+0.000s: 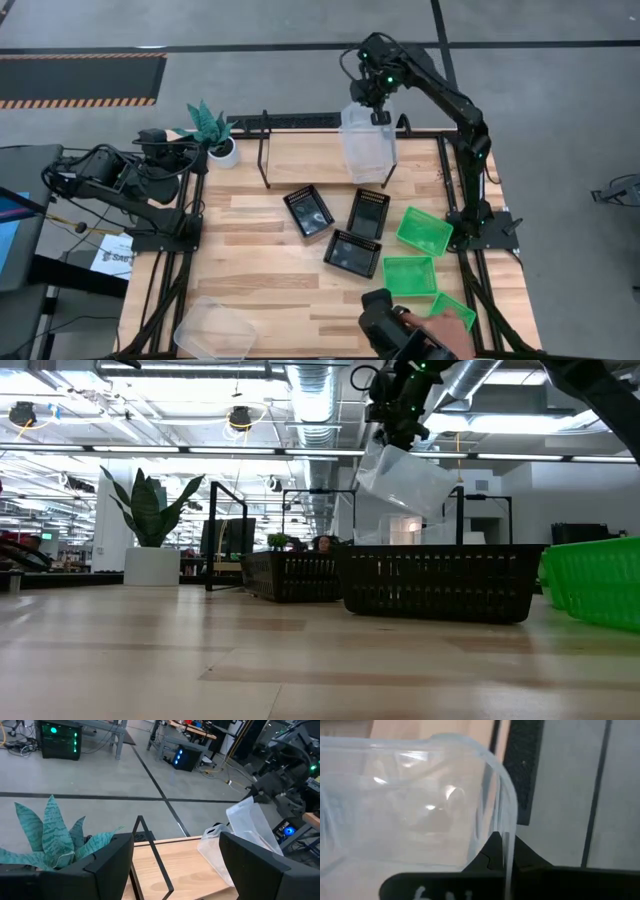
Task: Stack baskets on shelf by color
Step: Stack the right transparent bin on top of the transparent bin on the shelf
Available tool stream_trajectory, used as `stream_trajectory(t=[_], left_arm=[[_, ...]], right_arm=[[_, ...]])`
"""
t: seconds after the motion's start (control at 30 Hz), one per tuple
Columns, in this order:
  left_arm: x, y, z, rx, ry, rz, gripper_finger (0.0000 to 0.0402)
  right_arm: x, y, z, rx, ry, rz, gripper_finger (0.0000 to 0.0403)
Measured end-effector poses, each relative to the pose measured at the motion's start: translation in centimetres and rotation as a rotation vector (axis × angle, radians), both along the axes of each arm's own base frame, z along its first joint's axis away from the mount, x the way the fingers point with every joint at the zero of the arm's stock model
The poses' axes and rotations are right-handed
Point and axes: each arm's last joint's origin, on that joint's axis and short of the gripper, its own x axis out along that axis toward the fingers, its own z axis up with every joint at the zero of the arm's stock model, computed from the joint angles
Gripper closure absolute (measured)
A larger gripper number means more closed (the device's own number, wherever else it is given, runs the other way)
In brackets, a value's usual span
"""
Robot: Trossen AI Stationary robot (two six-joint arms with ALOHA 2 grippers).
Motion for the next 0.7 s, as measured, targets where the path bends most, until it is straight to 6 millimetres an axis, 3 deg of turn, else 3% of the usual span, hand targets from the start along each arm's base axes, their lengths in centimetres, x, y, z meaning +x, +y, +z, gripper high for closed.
stream_trajectory(t=[0.33,0.7], left_arm=[[0.0,0.0,0.0,0.0,0.0,0.0,0.0118],[0.0,0.0,0.0,0.0,-0.001,0.001,0.0118]], right_arm=[[1.7,0.5,-2.9,-0.014,0.075,0.082,0.0399],[2.3,0.0,-2.8,-0.065,0.019,0.05,0.0399]])
